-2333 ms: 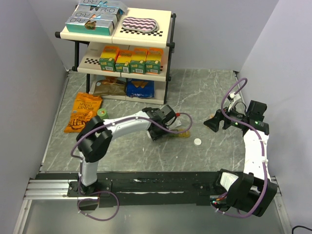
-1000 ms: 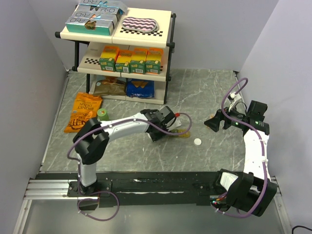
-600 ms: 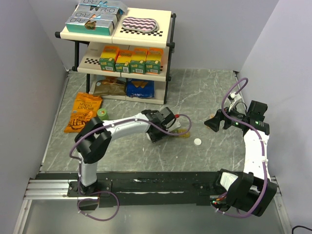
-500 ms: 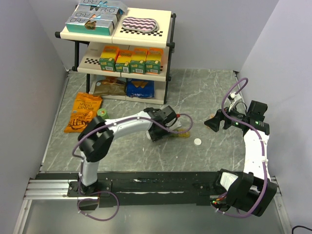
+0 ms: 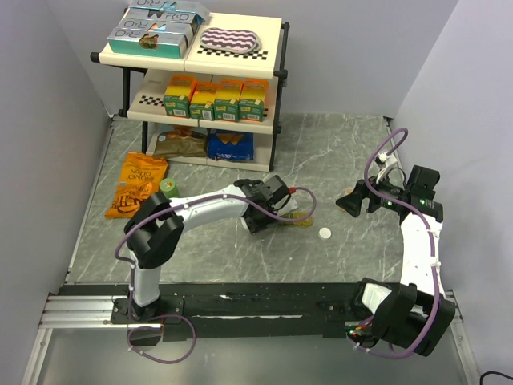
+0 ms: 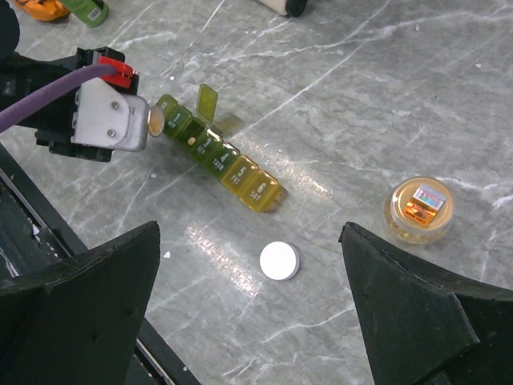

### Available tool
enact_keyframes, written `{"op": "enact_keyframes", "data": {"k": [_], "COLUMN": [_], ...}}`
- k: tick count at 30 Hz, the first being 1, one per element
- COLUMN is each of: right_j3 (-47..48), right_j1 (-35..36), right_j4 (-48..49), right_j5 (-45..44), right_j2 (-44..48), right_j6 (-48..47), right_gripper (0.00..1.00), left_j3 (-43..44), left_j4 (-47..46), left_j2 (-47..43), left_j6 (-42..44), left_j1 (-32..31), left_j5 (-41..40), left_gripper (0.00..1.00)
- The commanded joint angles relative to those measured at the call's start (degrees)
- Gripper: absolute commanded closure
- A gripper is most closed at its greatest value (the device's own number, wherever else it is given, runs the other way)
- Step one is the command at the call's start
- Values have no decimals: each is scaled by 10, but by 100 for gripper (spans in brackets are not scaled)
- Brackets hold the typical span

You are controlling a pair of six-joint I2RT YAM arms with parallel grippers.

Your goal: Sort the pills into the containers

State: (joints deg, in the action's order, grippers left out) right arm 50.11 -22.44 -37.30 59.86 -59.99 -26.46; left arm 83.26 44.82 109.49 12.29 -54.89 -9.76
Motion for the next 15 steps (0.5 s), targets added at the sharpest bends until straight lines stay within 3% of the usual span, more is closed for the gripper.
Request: {"op": "enact_keyframes", "data": {"k": [1,12,15], "right_j3": [-7,-4,-4], "right_j1": [-7,-6,-6], "right_j4": [7,6,4], "right_j5": [17,17,13], "right_j2": [5,0,0], "right_j6": [-1,-1,-3], "right_gripper": [0,0,0], "left_j3": [-27,-35,30], "left_j4": [-58,-78,44], "left_j2": [-43,-49,33], "left_j6": [-15,-9,-22], "left_j1": [13,15,14], "left_j5": [6,29,-34], "left_gripper": [99,99,99]}}
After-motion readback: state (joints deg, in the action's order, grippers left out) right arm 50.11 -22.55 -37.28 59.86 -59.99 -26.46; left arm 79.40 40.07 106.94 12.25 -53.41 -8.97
